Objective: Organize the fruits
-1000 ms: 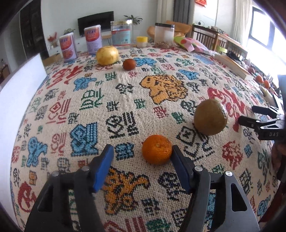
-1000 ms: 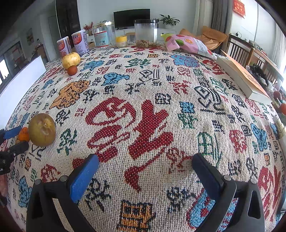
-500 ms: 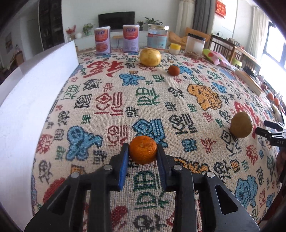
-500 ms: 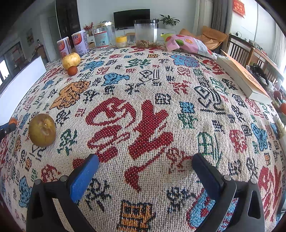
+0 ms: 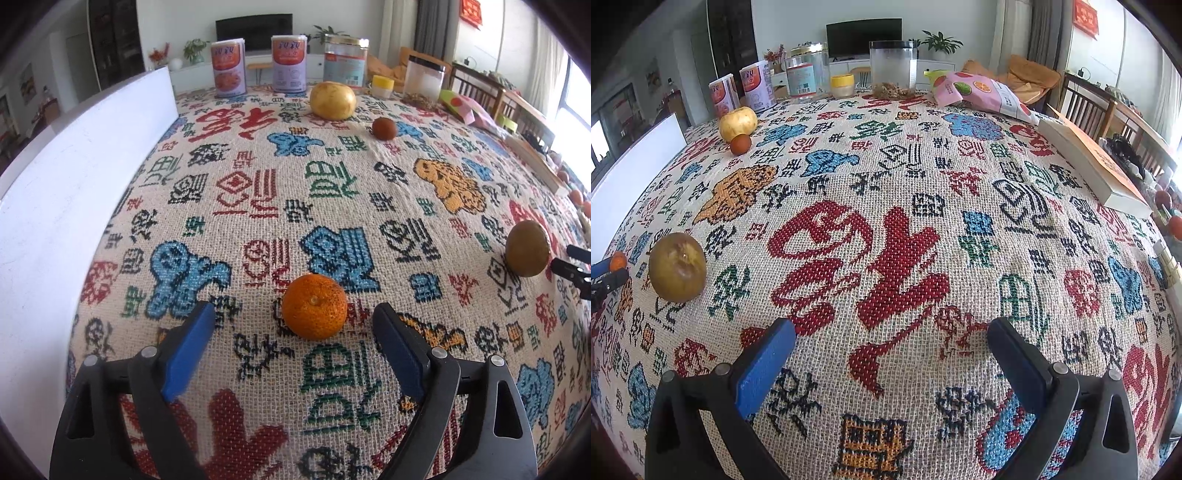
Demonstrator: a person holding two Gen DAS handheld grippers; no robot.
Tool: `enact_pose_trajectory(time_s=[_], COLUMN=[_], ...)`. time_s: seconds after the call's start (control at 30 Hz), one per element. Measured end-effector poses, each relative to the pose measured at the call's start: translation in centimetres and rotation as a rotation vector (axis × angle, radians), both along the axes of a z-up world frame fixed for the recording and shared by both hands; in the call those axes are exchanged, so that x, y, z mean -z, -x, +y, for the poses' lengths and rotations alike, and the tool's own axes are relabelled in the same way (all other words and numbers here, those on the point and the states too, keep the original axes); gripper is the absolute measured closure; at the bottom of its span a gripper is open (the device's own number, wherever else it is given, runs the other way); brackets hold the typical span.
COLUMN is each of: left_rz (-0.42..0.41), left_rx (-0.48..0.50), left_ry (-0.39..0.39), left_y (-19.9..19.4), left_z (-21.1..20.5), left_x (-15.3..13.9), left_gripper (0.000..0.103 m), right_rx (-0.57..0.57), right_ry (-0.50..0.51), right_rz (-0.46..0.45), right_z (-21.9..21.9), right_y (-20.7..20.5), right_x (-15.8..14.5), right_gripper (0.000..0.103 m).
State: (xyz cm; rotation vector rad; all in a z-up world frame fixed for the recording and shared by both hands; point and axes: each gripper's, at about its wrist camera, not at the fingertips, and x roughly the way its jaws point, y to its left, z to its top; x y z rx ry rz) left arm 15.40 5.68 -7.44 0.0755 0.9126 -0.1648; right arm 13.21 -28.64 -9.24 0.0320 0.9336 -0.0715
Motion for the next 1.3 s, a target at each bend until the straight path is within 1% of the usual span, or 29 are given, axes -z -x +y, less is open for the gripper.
enact_pose_trajectory(time_s=[0.07,0.1,0.17,0.2,0.27,0.33,0.47,0.5,0.53,0.57,0.6,0.63,0.67,0.7,0.8,0.83,0.87,0.9,0.93,0.97,1.0,1.03,1.1,1.2,1.3], left_rz=[0.001,0.002,0.005,0.006,0.006,0.005,0.006,0.006,0.005,0.005,0.005,0.005,0.005,0.005,0.005,0.005,0.005,0.005,0.005,0.005,0.005,0.005,0.005,0.005,0.005], left_rx=[0.003,0.005,0.007,0.009,0.009,0.009,0.009,0.009,0.009,0.009,0.009,0.009,0.009,0.009,0.01,0.01,0.01,0.01,0.01,0.01,0.01,0.01,0.01,0.01,0.01], left_ry=[0.0,0.002,0.001,0.001,0.001,0.002,0.002,0.001,0.002,0.002,0.002,0.002,0.002,0.002,0.001,0.001,0.001,0.002,0.002,0.002,0.001,0.001,0.002,0.001,0.001], left_y=[0.0,0.0,-0.2,-0.2,-0.2,-0.2,-0.2,-0.2,-0.2,-0.2,-0.2,-0.2,-0.2,-0.2,-0.2,-0.2,-0.2,-0.2,-0.2,-0.2,-0.2,-0.2,-0.2,-0.2,-0.2], left_z=[0.0,0.0,-0.1,-0.1,-0.1,-0.1,-0.1,-0.1,-0.1,-0.1,-0.1,-0.1,-0.1,-0.1,-0.1,-0.1,-0.1,-0.1,-0.1,-0.1,-0.1,-0.1,-0.1,-0.1,-0.1], left_x=[0.0,0.0,0.1,0.1,0.1,0.1,0.1,0.1,0.1,0.1,0.1,0.1,0.1,0.1,0.1,0.1,0.1,0.1,0.1,0.1,0.1,0.1,0.1,0.1,0.1], left_gripper=[0.013,0.012,0.01,0.01,0.01,0.01,0.01,0.01,0.01,0.01,0.01,0.01,0.01,0.01,0.01,0.01,0.01,0.01,0.01,0.01,0.01,0.01,0.01,0.01,0.01], right_rx=[-0.019,-0.032,-0.077,-0.102,-0.162,-0.225,-0.283,-0.292,-0.298,-0.303,-0.316,-0.315,-0.308,-0.319,-0.35,-0.348,-0.34,-0.323,-0.297,-0.299,-0.274,-0.253,-0.228,-0.222,-0.205], right_ry=[-0.005,-0.034,-0.141,-0.173,-0.156,-0.106,-0.038,-0.026,-0.015,-0.01,-0.024,-0.038,-0.044,-0.105,-0.42,-0.493,-0.535,-0.547,-0.52,-0.542,-0.537,-0.529,-0.521,-0.484,-0.447], right_rz=[-0.003,-0.015,-0.05,-0.065,-0.082,-0.08,-0.085,-0.078,-0.065,-0.051,-0.037,-0.024,-0.013,0.006,0.068,0.101,0.131,0.159,0.172,0.149,0.142,0.132,0.107,0.085,0.067], right_z=[0.5,0.9,1.9,2.8,5.2,7.8,11.4,12.1,12.6,13.0,13.4,13.5,13.7,13.7,12.9,12.7,12.6,12.3,11.9,11.5,11.0,10.5,9.7,8.8,8.2], right_y=[0.2,0.4,1.3,1.7,2.0,1.4,-0.8,-1.4,-2.0,-2.5,-2.9,-3.2,-3.2,-3.2,-3.0,-3.3,-3.5,-3.9,-4.2,-4.3,-4.3,-4.3,-4.2,-4.4,-4.4], right_x=[-0.1,-0.3,-0.9,-1.2,-1.8,-2.2,-2.5,-2.4,-2.1,-1.9,-1.6,-1.5,-1.6,-1.9,-2.3,-2.0,-1.5,-0.9,-0.4,-0.4,-0.5,-0.8,-1.3,-2.3,-2.8], right_gripper=[0.0,0.0,0.0,0.0,0.0,0.0,0.001,0.006,0.016,0.036,0.046,0.054,0.054,0.054,0.054,0.054,0.054,0.053,0.053,0.052,0.051,0.047,0.047,0.047,0.045])
